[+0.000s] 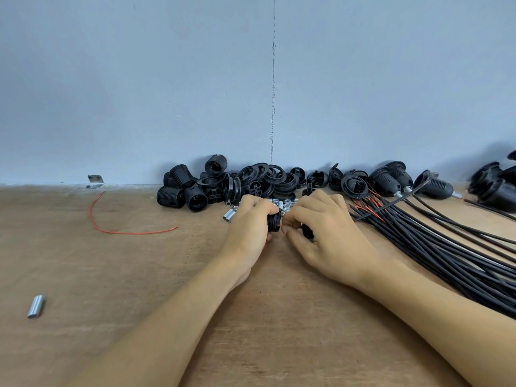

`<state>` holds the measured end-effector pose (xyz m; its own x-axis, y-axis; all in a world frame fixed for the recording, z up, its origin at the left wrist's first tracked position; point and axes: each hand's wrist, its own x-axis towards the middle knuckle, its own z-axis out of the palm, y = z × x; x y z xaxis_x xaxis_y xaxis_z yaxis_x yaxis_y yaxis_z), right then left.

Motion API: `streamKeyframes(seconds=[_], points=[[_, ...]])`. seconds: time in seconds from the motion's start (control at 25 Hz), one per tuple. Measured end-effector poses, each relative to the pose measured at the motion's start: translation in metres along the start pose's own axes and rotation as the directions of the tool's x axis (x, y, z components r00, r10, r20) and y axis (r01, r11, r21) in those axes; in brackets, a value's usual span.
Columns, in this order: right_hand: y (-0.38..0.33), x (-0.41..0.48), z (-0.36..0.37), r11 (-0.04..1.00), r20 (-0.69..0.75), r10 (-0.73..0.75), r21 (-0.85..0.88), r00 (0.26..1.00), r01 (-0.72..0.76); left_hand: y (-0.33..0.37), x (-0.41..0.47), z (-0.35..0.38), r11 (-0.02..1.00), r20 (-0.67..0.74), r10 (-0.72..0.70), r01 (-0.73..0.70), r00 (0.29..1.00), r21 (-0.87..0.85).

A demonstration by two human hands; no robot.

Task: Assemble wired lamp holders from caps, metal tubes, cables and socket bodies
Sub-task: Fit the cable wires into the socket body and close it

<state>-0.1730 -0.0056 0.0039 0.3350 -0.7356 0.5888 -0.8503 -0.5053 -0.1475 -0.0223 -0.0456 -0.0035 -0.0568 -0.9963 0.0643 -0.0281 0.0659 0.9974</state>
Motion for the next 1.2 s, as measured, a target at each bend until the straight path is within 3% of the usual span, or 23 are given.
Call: streamKeyframes(seconds=[0.6,0.96,1.2], points=[[0.006,-0.004,0.002,1.000,0.005,-0.015,0.010,1.000,0.015,0.001,-0.007,0.002,0.989,0.101,0.035,-0.049,0.994,0.138],[0.016,-0.002,0.000,0.990,-0.057,0.061,0.129,0.996,-0.054,-0.003,0.001,-0.002,1.000,0.073,-0.004,0.005,0.997,-0.008],[0.014,-0.002,0.003,0.995,-0.033,0.013,0.096,0.999,-0.009,-0.003,0.000,0.000,0.999,0.064,0.026,-0.027,0.998,0.029]])
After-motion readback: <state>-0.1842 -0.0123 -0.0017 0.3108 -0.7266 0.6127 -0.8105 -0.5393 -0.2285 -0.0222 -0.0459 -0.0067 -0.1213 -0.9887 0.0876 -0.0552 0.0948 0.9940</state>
